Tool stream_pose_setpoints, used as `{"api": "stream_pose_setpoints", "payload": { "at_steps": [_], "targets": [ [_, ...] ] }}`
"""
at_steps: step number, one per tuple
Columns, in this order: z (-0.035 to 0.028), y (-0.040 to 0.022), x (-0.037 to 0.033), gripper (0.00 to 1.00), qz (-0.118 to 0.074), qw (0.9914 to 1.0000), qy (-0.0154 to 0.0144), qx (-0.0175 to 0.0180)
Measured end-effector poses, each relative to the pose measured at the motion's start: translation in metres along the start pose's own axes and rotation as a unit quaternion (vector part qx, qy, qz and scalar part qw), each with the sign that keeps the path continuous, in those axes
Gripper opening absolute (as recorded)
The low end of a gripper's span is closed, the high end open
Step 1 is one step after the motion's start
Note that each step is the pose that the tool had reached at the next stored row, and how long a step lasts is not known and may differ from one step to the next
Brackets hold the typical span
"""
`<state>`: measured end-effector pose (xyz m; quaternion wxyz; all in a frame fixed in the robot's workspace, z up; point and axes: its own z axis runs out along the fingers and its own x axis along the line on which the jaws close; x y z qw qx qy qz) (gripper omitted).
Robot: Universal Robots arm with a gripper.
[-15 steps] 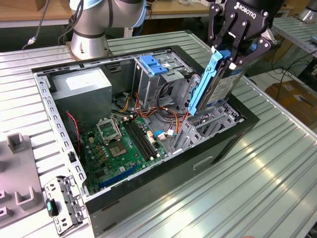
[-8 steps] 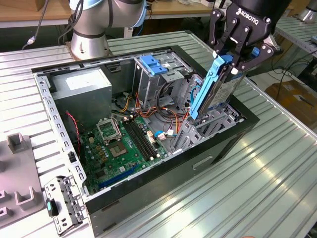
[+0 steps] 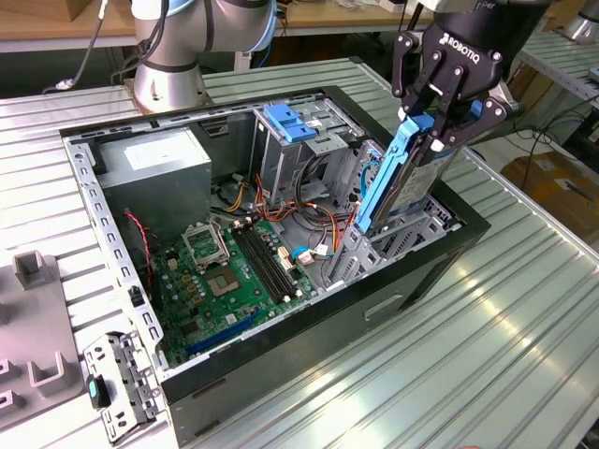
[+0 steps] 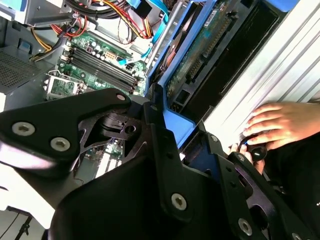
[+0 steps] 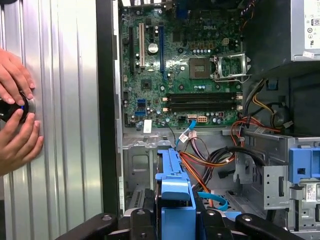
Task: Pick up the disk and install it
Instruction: 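Insert the disk into the insertion slot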
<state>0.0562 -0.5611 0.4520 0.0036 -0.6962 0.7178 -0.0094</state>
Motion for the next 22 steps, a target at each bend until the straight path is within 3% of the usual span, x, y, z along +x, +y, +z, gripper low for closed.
{"api": "stream_pose_setpoints", "payload": {
  "at_steps": [6,22],
  "targets": [
    [0.0045,0.0000,0.0000,0.37,0.000,1.00000,0.0000,-0.0004],
    [0.0087,0.0001,-0.0001,0.37,0.000,1.00000,0.0000,-0.0005]
  ]
}}
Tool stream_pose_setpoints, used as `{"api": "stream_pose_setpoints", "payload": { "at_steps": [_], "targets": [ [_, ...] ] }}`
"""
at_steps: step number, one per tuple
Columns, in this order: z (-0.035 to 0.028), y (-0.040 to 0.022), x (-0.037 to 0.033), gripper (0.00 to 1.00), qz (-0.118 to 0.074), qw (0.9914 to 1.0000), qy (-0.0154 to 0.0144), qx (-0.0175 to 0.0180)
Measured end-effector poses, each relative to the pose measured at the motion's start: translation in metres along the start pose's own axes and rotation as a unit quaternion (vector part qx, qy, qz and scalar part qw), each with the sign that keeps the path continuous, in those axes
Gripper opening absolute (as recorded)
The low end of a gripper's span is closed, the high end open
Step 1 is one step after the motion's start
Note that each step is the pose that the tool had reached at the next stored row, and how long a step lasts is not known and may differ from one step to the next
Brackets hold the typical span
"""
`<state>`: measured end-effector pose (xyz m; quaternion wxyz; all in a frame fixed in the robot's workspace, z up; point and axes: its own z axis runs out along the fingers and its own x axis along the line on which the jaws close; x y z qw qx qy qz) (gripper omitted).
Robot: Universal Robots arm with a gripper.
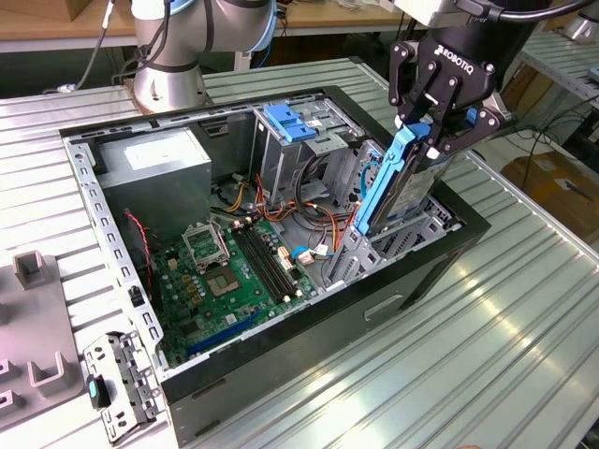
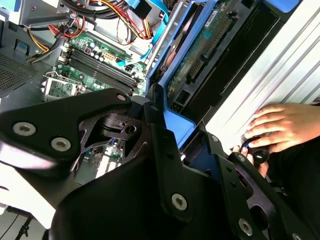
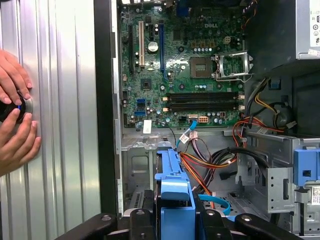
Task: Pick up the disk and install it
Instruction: 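Insert the disk into the insertion slot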
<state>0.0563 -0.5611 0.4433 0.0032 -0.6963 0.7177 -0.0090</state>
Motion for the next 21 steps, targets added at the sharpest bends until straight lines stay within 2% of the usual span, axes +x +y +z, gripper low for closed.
{"api": "stream_pose_setpoints", "payload": {
  "at_steps": [8,11,14,21],
  "targets": [
    [0.0002,0.0000,0.0000,0.37,0.000,1.00000,0.0000,0.0000],
    [0.0036,0.0001,0.0000,0.37,0.000,1.00000,0.0000,0.0000],
    [0.0096,0.0002,-0.0001,0.37,0.000,1.00000,0.0000,0.0000],
    [0.0100,0.0002,0.0000,0.37,0.000,1.00000,0.0000,0.0000]
  ]
}}
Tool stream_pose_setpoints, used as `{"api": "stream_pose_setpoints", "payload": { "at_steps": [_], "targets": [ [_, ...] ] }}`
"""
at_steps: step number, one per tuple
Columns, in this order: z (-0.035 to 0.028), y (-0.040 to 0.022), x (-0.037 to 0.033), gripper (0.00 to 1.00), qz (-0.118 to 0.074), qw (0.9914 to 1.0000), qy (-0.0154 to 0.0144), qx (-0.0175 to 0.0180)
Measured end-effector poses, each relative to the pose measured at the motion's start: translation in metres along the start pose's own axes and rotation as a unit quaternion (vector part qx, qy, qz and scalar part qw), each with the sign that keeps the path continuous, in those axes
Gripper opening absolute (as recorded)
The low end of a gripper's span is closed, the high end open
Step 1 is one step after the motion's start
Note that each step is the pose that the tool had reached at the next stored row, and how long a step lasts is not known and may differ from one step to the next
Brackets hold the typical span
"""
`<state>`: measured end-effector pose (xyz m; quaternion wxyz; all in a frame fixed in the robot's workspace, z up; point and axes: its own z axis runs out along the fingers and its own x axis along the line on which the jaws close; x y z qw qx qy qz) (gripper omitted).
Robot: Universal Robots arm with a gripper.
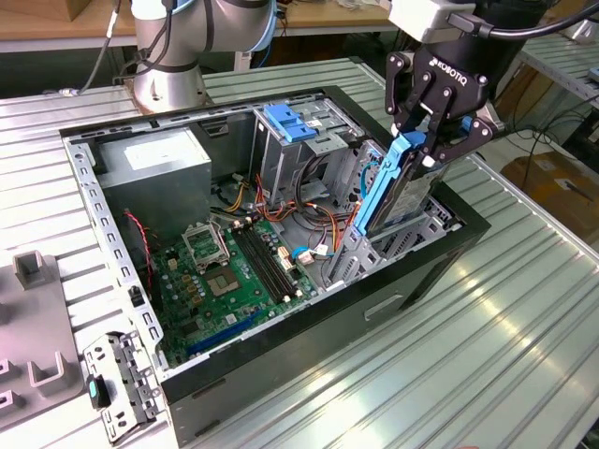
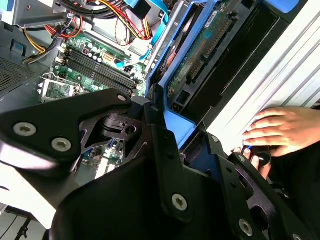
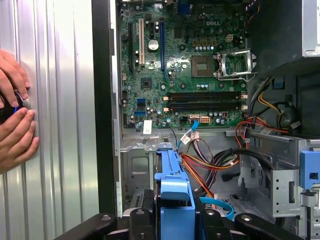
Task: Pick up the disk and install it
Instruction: 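Insert the disk into the insertion slot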
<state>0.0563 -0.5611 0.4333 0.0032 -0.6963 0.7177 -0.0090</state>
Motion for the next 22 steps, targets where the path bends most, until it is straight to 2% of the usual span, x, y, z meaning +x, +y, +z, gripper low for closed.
{"api": "stream_pose_setpoints", "payload": {
  "at_steps": [9,10,12,15,18,20,21,22],
  "targets": [
    [0.0001,0.0000,0.0000,0.37,0.000,1.00000,0.0000,0.0000],
    [0.0001,0.0000,0.0000,0.38,0.000,1.00000,0.0000,0.0000],
    [0.0010,0.0000,-0.0001,0.51,0.000,1.00000,-0.0002,0.0000],
    [0.0072,0.0001,0.0000,0.51,0.000,1.00000,0.0001,0.0000],
    [0.0175,0.0003,-0.0002,0.49,0.000,1.00000,0.0000,0.0000],
    [0.0211,0.0004,-0.0002,0.36,0.000,1.00000,0.0001,0.0000],
    [0.0231,0.0004,-0.0002,0.36,0.000,1.00000,0.0001,0.0000],
    [0.0249,0.0004,-0.0002,0.30,0.000,1.00000,0.0001,0.0000]
  ]
}}
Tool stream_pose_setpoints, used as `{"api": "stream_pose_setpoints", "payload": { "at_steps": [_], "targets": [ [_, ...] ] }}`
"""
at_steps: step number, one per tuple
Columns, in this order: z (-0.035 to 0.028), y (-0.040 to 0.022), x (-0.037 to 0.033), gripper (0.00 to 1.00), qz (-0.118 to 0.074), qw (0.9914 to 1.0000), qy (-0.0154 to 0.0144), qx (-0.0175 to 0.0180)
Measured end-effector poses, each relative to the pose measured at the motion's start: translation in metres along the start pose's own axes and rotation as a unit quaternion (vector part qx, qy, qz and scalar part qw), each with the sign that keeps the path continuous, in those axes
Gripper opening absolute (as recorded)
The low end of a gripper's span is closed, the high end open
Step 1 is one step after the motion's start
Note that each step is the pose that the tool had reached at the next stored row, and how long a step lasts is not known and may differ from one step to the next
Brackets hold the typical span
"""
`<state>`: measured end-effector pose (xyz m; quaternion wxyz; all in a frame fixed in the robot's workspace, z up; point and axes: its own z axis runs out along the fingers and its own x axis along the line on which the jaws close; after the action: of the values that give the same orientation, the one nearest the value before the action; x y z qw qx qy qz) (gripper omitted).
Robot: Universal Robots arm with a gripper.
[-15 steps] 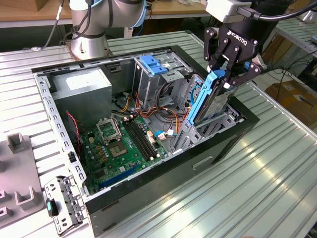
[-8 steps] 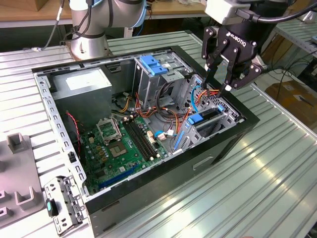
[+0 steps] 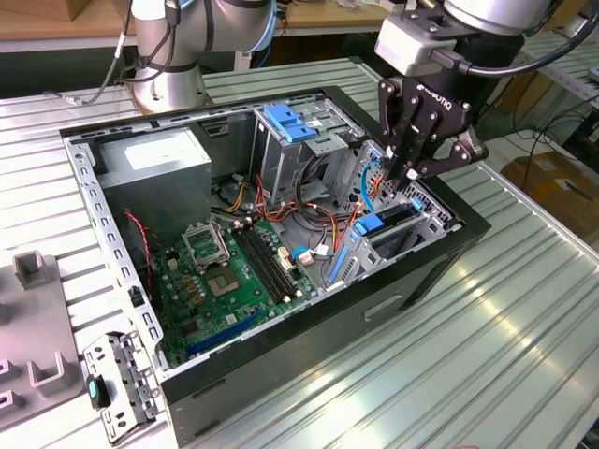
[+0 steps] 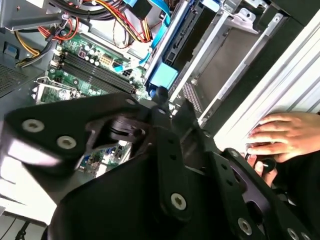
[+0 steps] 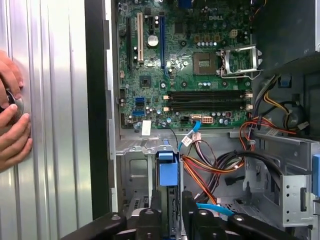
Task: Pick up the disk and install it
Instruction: 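Insert the disk into the insertion slot, then insert the first disk wire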
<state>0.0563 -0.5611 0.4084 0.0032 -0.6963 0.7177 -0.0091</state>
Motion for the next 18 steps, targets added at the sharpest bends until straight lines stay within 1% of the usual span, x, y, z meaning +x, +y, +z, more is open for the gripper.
{"api": "stream_pose_setpoints", "payload": {
  "at_steps": [1,2,3,11,18],
  "targets": [
    [0.0035,0.0001,0.0000,0.24,0.000,1.00000,-0.0001,0.0000],
    [0.0071,0.0001,0.0000,0.12,0.000,1.00000,0.0000,0.0000],
    [0.0091,0.0002,0.0000,0.11,0.000,1.00000,-0.0001,0.0000],
    [0.0250,0.0005,0.0000,0.11,0.000,1.00000,-0.0002,0.0000],
    [0.0252,0.0005,0.0000,0.11,0.000,1.00000,-0.0006,0.0000]
  ]
}}
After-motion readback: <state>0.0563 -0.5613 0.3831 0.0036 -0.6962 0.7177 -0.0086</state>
